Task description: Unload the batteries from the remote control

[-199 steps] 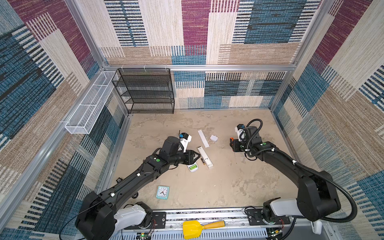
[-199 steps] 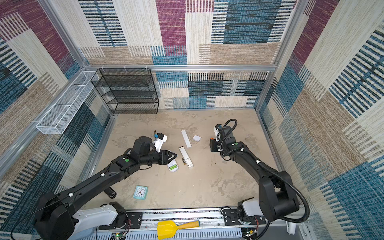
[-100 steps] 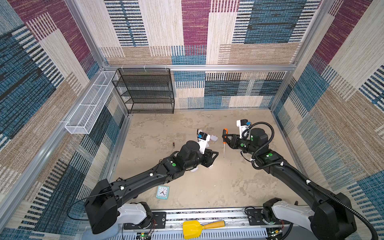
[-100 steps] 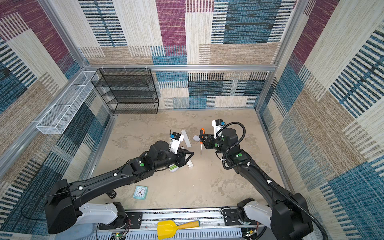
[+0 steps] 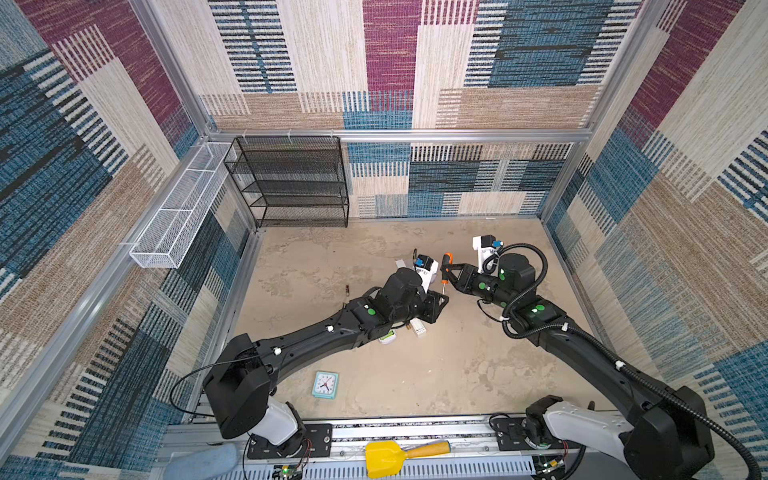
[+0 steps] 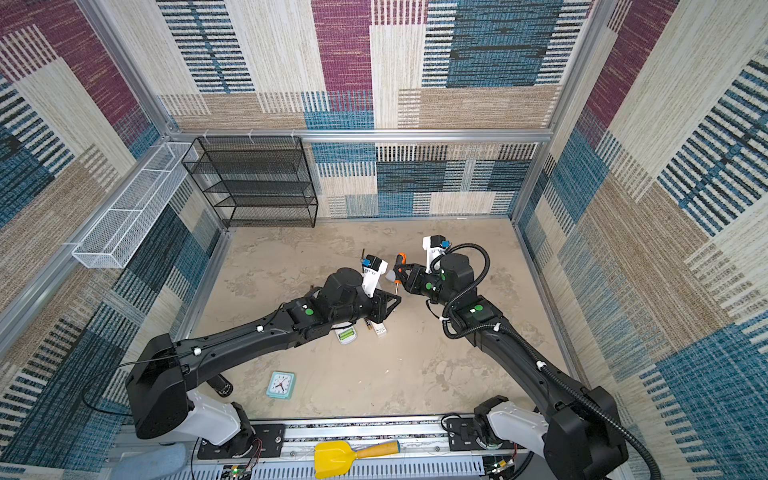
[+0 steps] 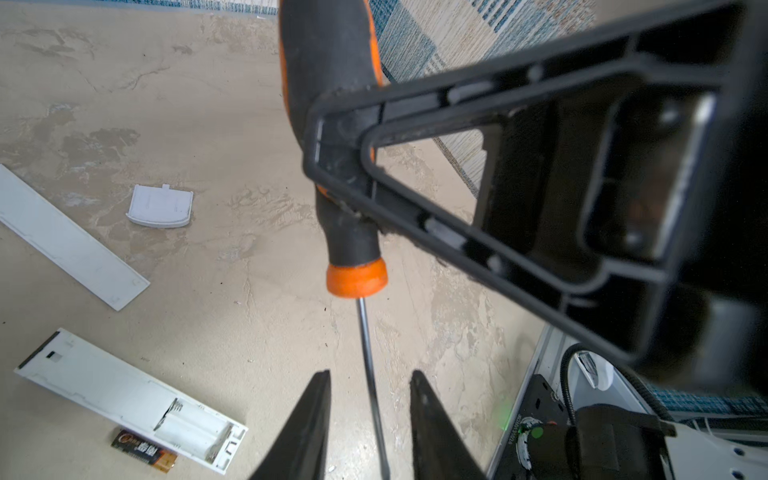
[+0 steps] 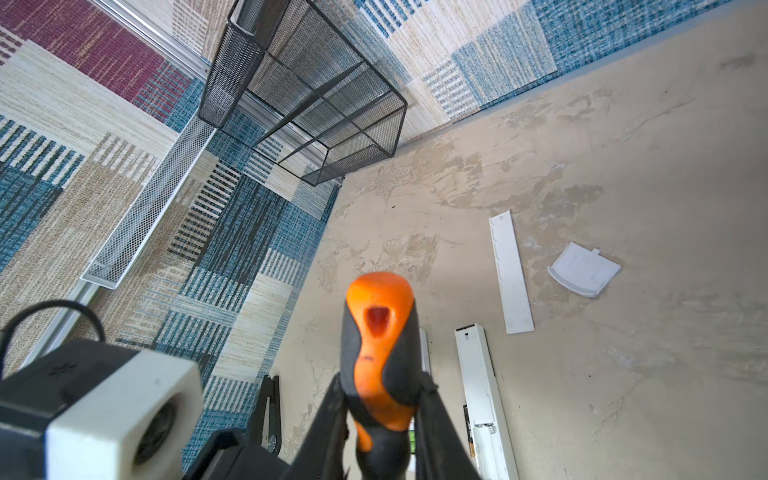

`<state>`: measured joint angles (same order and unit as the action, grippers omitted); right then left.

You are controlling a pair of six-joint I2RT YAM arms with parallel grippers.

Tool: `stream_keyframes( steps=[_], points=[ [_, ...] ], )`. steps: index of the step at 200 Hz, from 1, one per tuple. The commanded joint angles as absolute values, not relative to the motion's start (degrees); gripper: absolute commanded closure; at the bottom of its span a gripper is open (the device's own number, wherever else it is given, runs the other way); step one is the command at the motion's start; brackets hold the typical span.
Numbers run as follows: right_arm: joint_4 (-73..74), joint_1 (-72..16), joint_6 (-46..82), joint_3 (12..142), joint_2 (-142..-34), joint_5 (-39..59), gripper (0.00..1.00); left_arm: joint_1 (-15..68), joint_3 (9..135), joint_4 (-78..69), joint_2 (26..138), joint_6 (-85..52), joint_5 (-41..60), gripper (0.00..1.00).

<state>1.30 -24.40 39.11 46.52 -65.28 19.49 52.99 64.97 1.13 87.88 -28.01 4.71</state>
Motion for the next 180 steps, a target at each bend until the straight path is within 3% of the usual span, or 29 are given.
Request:
stream_keyframes(
  steps=[1,15,32,40,47,70,84,107,180],
  points=[
    [0.9,-24.5,40.4,47.1,-64.7,18.3,0.96,53.0,67.3,3.3,89.4,-25.7,4.5,0.71],
    [0.5,-24.5,40.3,47.1,-64.5,17.7,0.96,53.0,68.4,4.0,90.4,-25.6,4.7,0.79],
    [-0.1,-24.5,40.0,47.4,-64.5,17.5,0.95,53.1,68.7,4.1,90.7,-25.7,4.7,1.00],
    [-0.7,-24.5,39.6,47.6,-64.4,17.5,0.93,53.0,68.7,4.1,90.4,-25.6,4.6,1.00],
    [-1.0,-24.5,39.1,47.9,-64.4,17.7,0.85,53.0,68.6,4.1,90.0,-25.0,4.6,1.00],
    [-2.5,-23.9,34.9,49.4,-63.5,20.6,0.43,52.6,66.9,3.7,87.4,-21.4,6.2,1.00],
    [-3.1,-21.0,32.8,50.6,-63.2,27.5,0.34,51.2,64.4,1.7,85.6,-20.1,10.0,1.00],
    [-4.6,-17.0,30.9,52.7,-63.9,38.1,0.32,47.1,62.0,-0.2,84.0,-20.1,19.4,1.00],
    [-8.0,-16.7,27.0,56.2,-69.0,45.9,0.41,42.8,64.0,2.0,83.2,-16.8,32.6,1.00]
  ],
)
